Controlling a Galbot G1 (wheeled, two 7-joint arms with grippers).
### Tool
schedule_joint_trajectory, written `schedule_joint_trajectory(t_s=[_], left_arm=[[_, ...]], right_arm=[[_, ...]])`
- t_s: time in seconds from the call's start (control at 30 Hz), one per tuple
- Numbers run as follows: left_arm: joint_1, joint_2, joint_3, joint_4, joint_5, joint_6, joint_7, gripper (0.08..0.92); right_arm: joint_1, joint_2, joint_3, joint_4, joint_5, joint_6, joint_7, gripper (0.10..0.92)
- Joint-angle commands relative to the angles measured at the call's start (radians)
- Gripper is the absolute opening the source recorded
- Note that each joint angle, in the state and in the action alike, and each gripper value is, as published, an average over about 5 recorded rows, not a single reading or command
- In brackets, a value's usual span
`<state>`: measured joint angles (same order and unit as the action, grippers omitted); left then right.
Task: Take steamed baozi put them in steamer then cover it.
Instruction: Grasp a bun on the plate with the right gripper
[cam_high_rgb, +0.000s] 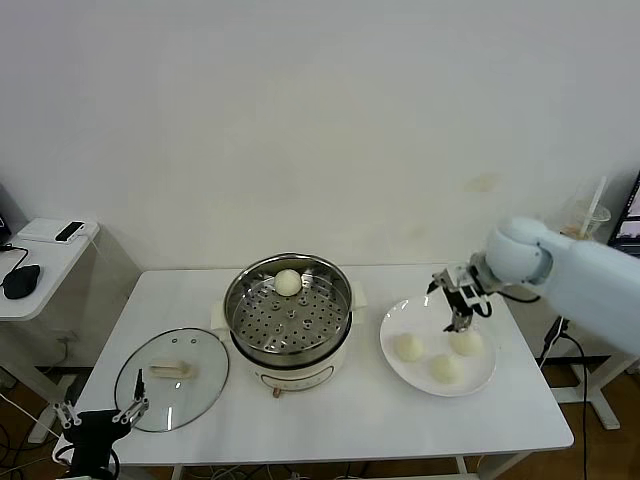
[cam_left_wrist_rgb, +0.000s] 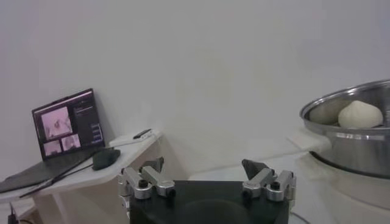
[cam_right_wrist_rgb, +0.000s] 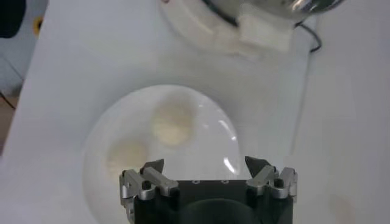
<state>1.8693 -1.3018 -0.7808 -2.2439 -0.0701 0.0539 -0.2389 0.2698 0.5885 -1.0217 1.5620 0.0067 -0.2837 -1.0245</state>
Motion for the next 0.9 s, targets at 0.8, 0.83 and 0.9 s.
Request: schedule_joint_trajectory(t_s=[0.8,0.83,0.9], left_arm=[[0.004,-0.006,-0.019,0.022,0.011,0.001,0.002,0.823],[0.003,-0.006,-0.019,0.024,0.011,0.001,0.002,0.823],[0.001,-0.006,-0.019,0.026,0.011,0.001,0.002,0.823]], right_arm=[[-0.322,0.272,0.177,-0.313,-0.172,0.014,0.029,0.823],[-0.322,0.275,0.176,-0.317,-0.173,0.014,0.030,0.823],[-0.323,0.281,0.176,-0.326,-0.175,0.015,0.032,0.823]])
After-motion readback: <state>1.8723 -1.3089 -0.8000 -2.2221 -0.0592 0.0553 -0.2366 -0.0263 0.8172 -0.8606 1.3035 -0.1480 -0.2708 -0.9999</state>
